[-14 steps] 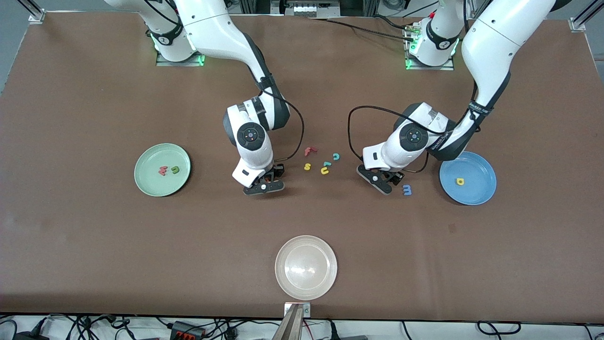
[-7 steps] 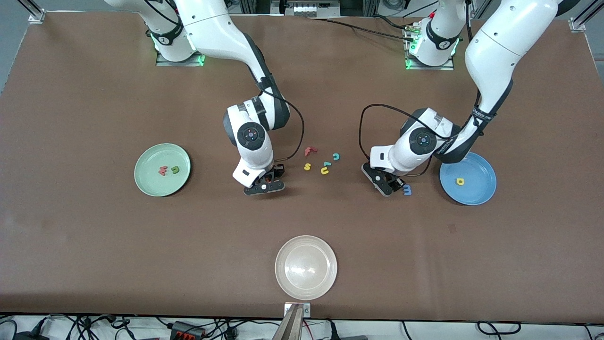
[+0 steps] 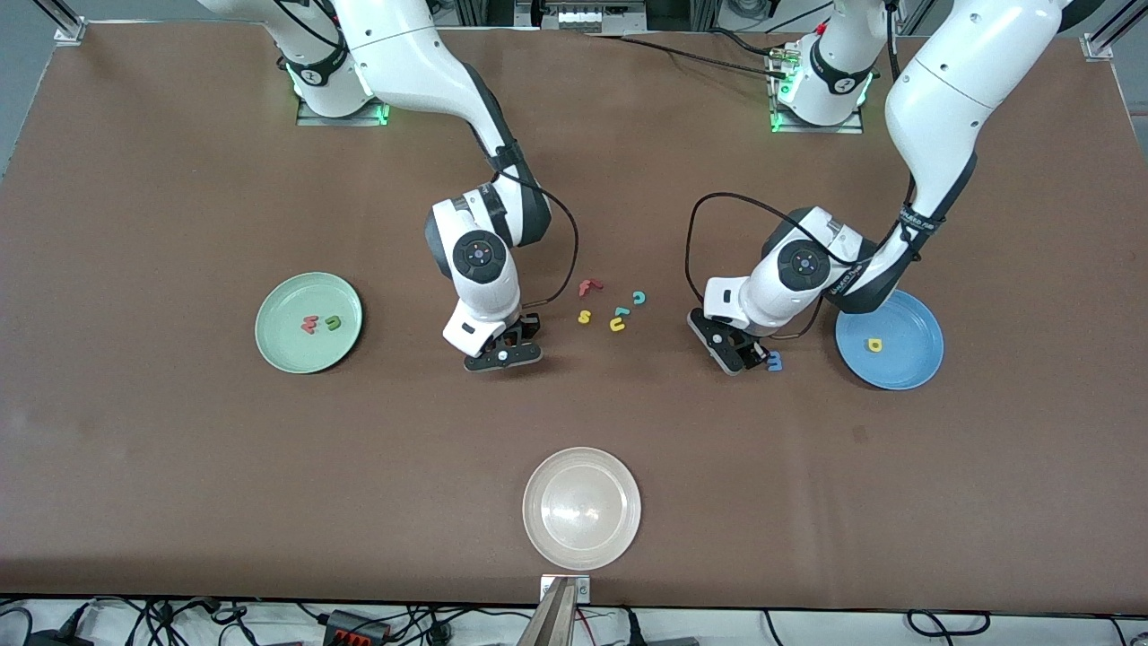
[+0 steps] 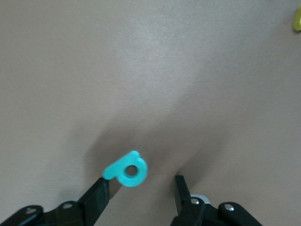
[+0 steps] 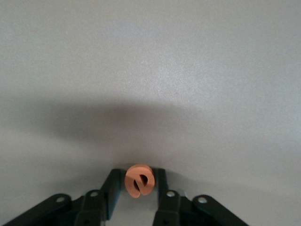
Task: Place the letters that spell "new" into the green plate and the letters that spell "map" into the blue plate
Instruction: 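Place the e on the green plate while the left gripper drops teal p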
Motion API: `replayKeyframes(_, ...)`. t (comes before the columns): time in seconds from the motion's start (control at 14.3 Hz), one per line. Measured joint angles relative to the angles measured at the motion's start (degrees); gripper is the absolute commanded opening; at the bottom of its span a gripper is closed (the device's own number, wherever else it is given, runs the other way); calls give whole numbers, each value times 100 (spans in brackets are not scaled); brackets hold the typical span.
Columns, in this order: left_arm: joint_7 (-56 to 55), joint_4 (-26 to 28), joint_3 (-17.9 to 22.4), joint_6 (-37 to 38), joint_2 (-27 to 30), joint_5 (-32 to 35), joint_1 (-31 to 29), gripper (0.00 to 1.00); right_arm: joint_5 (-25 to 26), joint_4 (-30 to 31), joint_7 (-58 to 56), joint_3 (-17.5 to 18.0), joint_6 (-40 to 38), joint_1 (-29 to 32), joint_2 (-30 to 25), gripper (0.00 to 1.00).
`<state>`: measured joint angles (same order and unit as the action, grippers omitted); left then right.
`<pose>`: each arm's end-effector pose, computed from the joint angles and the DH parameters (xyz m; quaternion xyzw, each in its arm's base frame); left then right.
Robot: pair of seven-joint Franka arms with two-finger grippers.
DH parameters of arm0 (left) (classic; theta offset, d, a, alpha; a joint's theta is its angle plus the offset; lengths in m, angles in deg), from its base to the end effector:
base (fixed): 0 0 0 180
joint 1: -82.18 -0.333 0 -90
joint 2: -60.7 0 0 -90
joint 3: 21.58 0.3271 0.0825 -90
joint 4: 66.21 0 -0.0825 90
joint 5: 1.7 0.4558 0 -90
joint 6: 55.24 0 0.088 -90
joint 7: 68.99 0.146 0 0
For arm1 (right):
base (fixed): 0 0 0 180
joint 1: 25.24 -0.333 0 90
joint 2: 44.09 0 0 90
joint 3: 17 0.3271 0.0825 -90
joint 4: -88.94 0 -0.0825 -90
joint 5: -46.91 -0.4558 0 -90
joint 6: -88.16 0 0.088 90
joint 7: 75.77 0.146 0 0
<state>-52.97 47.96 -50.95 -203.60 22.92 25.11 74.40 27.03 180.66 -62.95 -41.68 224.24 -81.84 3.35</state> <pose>0.6024 -0.2571 0.0803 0.8875 -0.4590 0.0312 0.0274 0.6210 0.4278 0.0971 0.9935 0.1071 0.0304 0.0246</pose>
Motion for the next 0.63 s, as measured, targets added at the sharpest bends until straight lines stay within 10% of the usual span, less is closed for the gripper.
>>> replayKeyframes(0.21, 1, -59, 26, -12, -16, 136, -23, 66, -1, -3, 0, 0, 9, -1, 0, 13)
replayKeyframes(0.63, 6, -98, 24, -223, -105, 144, 10, 59, 0, -23, 8, -302, -328, 52, -13, 11)
